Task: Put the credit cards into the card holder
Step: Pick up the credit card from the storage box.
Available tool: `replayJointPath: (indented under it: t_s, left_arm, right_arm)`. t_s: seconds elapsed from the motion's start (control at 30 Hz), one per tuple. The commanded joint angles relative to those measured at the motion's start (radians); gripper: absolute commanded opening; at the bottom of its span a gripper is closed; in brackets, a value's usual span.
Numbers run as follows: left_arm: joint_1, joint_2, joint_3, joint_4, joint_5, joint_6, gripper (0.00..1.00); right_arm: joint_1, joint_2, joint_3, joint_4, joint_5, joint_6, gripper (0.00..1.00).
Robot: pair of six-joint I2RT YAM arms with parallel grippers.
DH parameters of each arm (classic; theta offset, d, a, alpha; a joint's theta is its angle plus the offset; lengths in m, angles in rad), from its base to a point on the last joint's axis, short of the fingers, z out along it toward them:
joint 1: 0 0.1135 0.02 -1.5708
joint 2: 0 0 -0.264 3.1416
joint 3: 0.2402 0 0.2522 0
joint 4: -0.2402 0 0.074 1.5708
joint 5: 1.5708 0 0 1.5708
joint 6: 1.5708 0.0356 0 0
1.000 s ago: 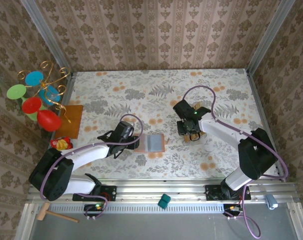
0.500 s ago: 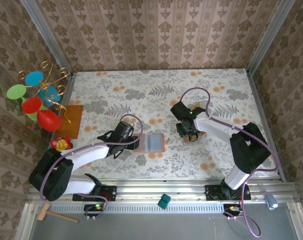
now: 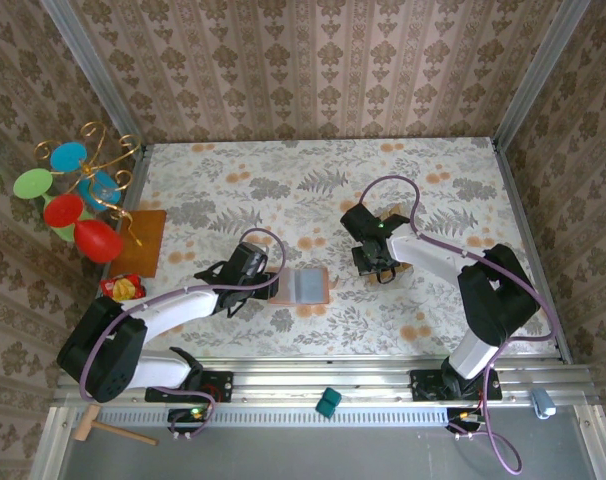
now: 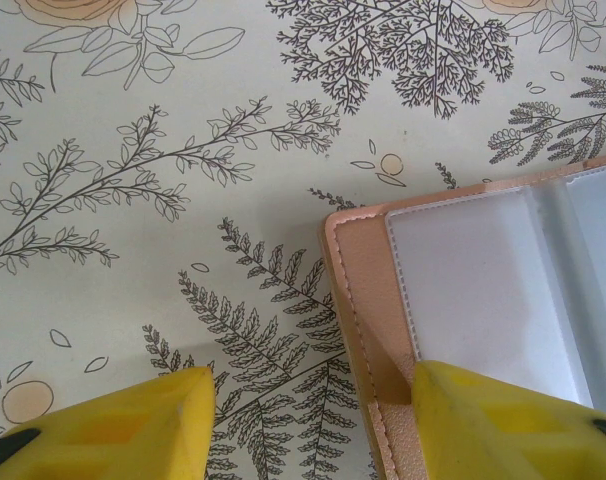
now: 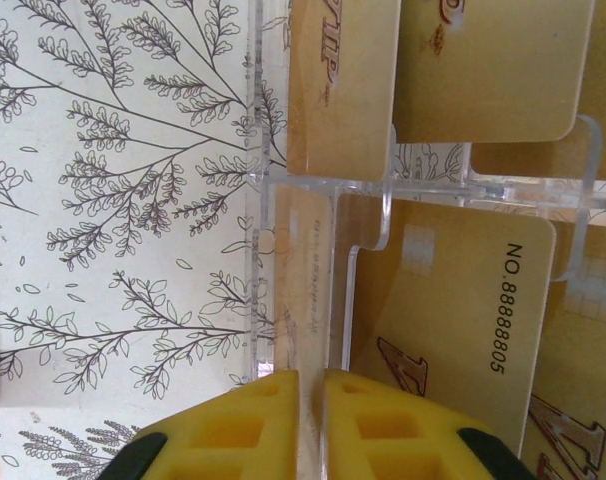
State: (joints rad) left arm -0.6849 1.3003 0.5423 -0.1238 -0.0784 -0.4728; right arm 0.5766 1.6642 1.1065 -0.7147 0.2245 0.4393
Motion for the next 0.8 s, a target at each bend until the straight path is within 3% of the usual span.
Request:
replayJointPath:
  t_s: [0.0,0.23,0.63,0.77]
  left_arm:
    - [0.009,-0.024,0.018,-0.003,0.004,0.021,0.56]
    - [0.009,-0.025,0.028,-0.013,0.005,0.026,0.56]
    - [0.026,-0.040,0.041,-0.040,0.003,0.041,0.56]
    - [0.037,-0.054,0.042,-0.052,0.005,0.050,0.57]
  right_arm:
    - [0.003,0.005,0.000,-0.007,-0.021,-0.012,0.13]
    - [0.000,-0.025,0.012,-0.016,-0.049,-0.015,0.01]
    - [-0.012,-0.156,0.063,-0.081,-0.053,-0.024,0.00]
    - [-0.012,-0.214,0.090,-0.073,-0.118,-0.007,0.00]
